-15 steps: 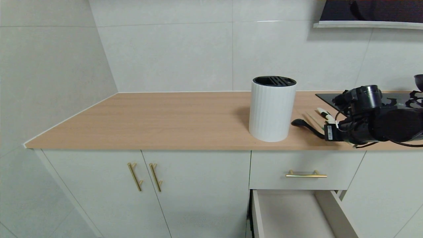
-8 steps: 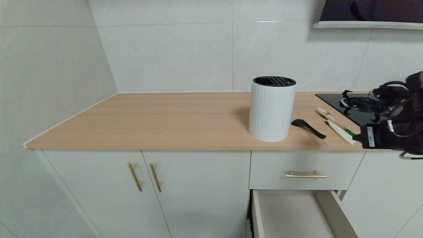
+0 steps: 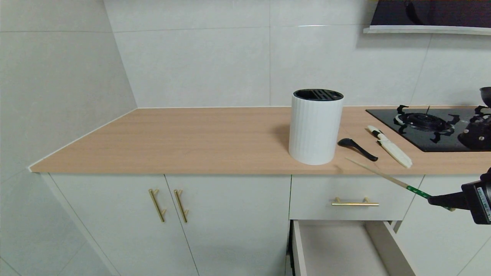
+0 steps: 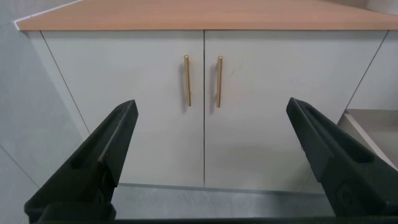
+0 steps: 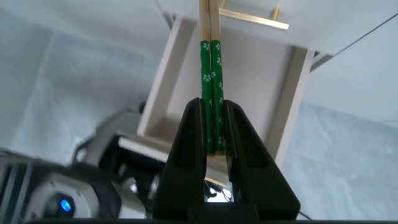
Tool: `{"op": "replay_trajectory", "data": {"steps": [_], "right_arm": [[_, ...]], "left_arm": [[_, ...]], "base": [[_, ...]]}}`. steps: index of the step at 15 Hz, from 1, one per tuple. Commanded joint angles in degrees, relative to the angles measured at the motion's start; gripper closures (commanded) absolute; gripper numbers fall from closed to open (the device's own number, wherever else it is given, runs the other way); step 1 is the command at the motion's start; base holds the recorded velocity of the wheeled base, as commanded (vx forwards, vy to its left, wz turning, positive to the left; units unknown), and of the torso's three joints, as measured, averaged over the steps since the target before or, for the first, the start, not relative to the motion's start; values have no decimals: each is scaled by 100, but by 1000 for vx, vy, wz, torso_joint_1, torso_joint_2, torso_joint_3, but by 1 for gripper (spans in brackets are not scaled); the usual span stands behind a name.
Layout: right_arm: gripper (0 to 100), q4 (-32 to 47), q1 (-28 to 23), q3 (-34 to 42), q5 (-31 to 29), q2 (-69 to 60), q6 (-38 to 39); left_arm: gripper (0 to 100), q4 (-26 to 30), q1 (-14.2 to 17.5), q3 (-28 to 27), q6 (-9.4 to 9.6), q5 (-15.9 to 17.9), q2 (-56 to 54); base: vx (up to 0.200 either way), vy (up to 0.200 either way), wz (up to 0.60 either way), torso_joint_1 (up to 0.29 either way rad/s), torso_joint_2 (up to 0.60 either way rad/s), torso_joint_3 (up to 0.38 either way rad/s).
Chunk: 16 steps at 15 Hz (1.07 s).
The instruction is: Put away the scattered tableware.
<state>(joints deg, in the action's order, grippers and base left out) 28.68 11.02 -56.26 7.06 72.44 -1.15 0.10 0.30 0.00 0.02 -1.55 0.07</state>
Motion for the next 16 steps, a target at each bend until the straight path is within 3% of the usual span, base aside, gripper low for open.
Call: {"op": "replay_trajectory", "data": {"steps": [1, 12, 16], "right_arm": [[100, -3, 14, 142, 15, 16, -114], [100, -153, 366, 502, 155, 1009, -211], [100, -153, 471, 537, 147, 1132, -211]], "left_arm": [[0, -1, 5, 0, 6, -3, 1], [0, -1, 5, 0, -2, -3, 1], [0, -1, 5, 0, -2, -3, 1]], "base": [[0, 0, 0, 0, 0, 0], [0, 0, 0, 0, 0, 0], [0, 0, 0, -141, 348, 214]]}}
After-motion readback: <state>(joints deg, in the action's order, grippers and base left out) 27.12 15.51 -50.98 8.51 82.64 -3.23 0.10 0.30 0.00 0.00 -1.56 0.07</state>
